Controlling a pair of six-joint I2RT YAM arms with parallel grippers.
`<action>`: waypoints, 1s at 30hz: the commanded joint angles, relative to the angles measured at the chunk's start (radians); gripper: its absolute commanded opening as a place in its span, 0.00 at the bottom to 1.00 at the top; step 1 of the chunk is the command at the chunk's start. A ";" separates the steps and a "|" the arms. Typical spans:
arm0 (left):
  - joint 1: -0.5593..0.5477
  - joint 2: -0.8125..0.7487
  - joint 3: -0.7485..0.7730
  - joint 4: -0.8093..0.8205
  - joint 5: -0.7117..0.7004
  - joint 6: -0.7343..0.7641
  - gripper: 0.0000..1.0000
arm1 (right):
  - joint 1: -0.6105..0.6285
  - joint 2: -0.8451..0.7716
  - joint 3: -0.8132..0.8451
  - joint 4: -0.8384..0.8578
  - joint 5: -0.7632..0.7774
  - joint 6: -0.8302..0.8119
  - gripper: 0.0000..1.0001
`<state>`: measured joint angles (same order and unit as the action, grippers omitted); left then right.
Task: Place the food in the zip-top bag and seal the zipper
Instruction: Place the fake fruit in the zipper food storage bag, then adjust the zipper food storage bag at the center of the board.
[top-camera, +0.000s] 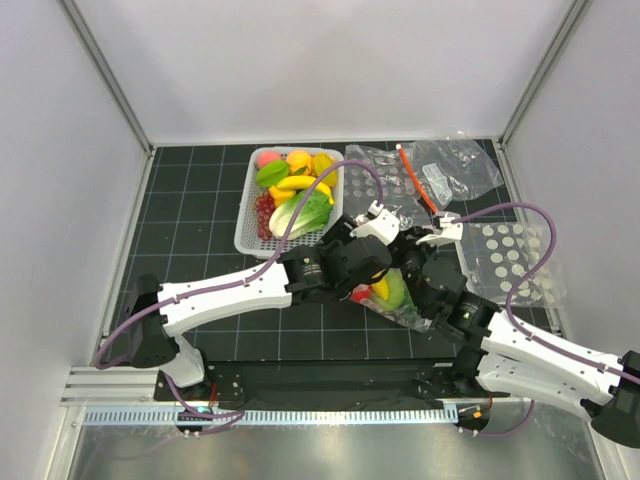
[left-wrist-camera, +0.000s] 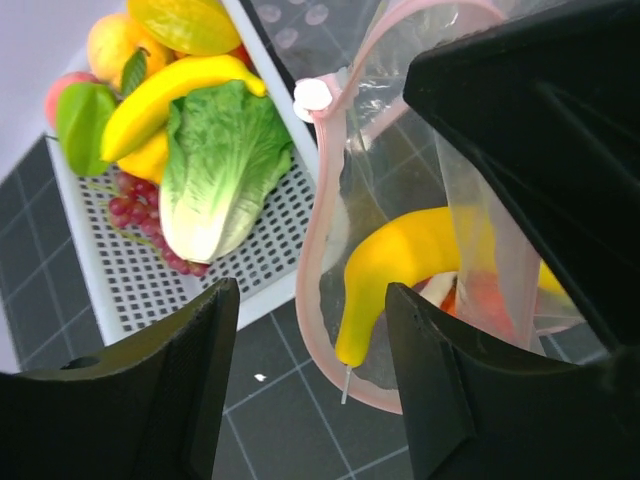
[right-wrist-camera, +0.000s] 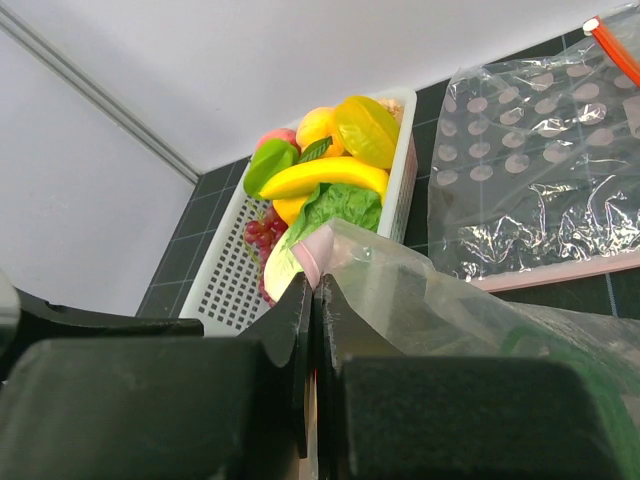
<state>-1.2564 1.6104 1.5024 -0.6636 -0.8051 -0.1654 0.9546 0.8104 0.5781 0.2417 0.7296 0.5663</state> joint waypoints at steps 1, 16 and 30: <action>0.023 -0.099 -0.021 0.050 0.082 -0.039 0.66 | 0.004 -0.051 -0.015 0.087 0.042 0.018 0.01; 0.341 -0.218 -0.215 0.194 0.681 -0.206 0.66 | 0.004 -0.088 0.000 0.065 0.002 -0.011 0.01; 0.350 -0.190 -0.173 0.188 0.756 -0.258 0.00 | 0.004 -0.057 0.100 -0.059 -0.050 -0.086 0.03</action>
<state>-0.9134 1.4899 1.2865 -0.5060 -0.0864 -0.3958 0.9546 0.7357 0.5713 0.2138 0.6838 0.5129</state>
